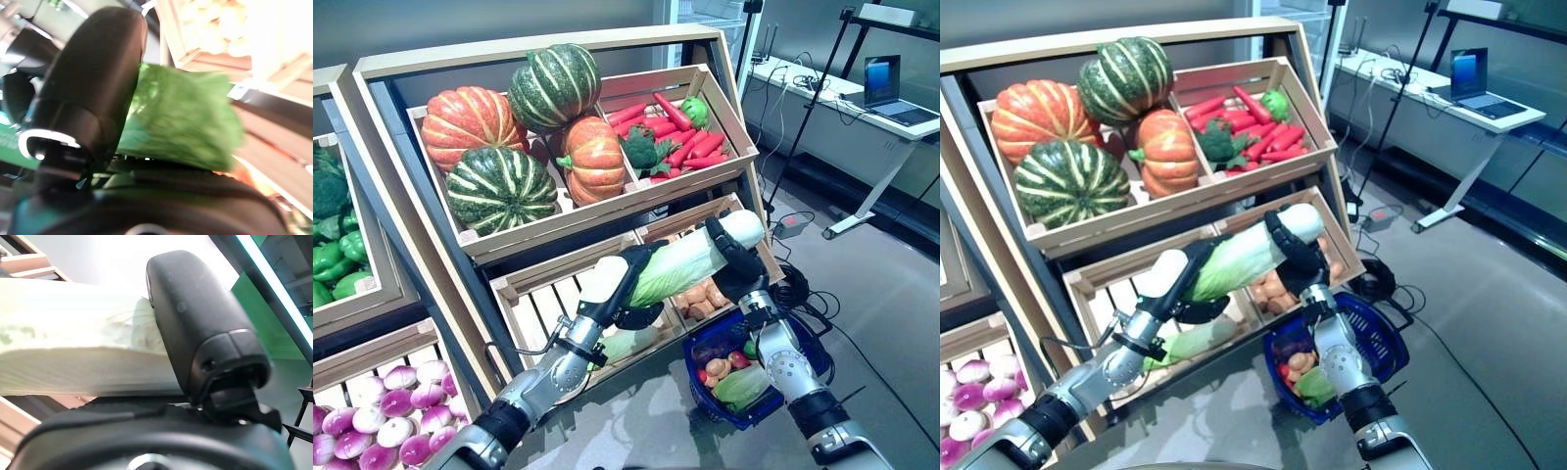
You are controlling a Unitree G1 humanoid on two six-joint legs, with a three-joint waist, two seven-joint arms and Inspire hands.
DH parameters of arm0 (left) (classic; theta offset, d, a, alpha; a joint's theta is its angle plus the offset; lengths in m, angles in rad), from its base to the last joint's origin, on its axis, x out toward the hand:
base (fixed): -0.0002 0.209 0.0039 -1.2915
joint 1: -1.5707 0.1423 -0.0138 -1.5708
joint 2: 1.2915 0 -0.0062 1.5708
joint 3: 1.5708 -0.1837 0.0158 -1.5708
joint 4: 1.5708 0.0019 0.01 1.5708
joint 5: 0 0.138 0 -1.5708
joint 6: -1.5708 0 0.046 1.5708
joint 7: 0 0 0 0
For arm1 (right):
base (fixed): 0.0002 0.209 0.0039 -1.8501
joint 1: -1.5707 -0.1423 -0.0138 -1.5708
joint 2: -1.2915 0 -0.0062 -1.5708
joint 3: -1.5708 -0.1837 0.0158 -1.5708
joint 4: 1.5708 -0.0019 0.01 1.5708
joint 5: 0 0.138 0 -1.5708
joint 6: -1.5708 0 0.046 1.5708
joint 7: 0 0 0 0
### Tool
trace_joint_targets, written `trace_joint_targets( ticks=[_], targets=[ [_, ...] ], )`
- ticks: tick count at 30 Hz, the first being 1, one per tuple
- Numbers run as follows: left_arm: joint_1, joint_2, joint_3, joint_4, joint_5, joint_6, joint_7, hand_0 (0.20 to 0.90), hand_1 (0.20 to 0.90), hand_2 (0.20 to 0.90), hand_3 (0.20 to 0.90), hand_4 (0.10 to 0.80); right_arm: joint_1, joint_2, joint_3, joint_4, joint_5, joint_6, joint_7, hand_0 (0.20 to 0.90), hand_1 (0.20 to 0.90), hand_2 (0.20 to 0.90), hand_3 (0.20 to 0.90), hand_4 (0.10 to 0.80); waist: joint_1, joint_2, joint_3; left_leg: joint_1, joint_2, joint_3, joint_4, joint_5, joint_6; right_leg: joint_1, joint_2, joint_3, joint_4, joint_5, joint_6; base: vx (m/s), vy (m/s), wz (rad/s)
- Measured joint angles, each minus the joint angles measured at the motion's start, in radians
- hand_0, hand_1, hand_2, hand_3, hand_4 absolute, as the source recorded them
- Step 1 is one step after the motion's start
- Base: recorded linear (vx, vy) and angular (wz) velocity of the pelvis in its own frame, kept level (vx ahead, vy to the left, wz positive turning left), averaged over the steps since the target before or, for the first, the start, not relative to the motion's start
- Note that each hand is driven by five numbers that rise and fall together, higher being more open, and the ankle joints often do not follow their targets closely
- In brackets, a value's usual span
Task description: Put vegetables into the basket
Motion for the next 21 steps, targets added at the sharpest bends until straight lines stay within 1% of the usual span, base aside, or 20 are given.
trace_joint_targets(
  ticks=[5, 8, 13, 16, 21],
  targets=[
    [0.038, 0.017, 0.054, 0.105, 0.009, 0.048, 0.001, 0.900, 0.900, 0.900, 0.900, 0.800, 0.000, -0.004, -0.116, 0.000, 0.001, -0.038, -0.022, 0.300, 0.300, 0.300, 0.300, 0.400, 0.000, 0.001, 0.000, -0.003, 0.000, 0.001, 0.000, 0.000, 0.000, -0.004, 0.000, 0.001, 0.000, 0.000, 0.000, 0.000, 0.000, 0.00],
    [0.057, 0.039, 0.098, 0.187, 0.052, 0.071, 0.030, 0.900, 0.900, 0.900, 0.900, 0.800, -0.002, -0.044, -0.176, 0.017, -0.001, -0.053, -0.068, 0.300, 0.300, 0.300, 0.300, 0.400, -0.003, 0.001, 0.001, -0.003, 0.000, 0.004, 0.000, 0.000, 0.000, -0.006, 0.000, 0.004, 0.000, 0.000, 0.000, 0.022, 0.002, -0.01],
    [0.099, 0.058, 0.160, 0.214, 0.058, 0.079, 0.059, 0.900, 0.900, 0.900, 0.900, 0.800, 0.001, -0.079, -0.205, 0.072, -0.003, -0.054, -0.102, 0.300, 0.300, 0.300, 0.300, 0.400, -0.012, 0.001, 0.001, -0.005, 0.001, 0.007, -0.001, 0.000, 0.000, -0.009, 0.000, 0.007, 0.000, 0.001, 0.000, 0.006, -0.002, 0.00],
    [0.102, 0.058, 0.170, 0.233, 0.057, 0.079, 0.062, 0.900, 0.900, 0.900, 0.900, 0.800, 0.001, -0.080, -0.219, 0.091, -0.004, -0.054, -0.111, 0.300, 0.300, 0.300, 0.300, 0.400, -0.014, 0.001, 0.001, -0.005, 0.001, 0.008, -0.001, 0.000, 0.000, -0.009, 0.000, 0.007, 0.000, 0.001, 0.000, 0.025, -0.005, -0.01],
    [0.102, 0.058, 0.173, 0.263, 0.055, 0.091, 0.061, 0.900, 0.900, 0.900, 0.900, 0.800, -0.003, -0.081, -0.220, 0.130, -0.056, -0.054, -0.146, 0.300, 0.300, 0.300, 0.300, 0.400, -0.016, 0.003, 0.002, -0.006, 0.001, 0.014, -0.001, -0.001, 0.000, -0.013, 0.000, 0.012, 0.000, 0.002, 0.000, 0.043, -0.007, -0.01]
  ],
)
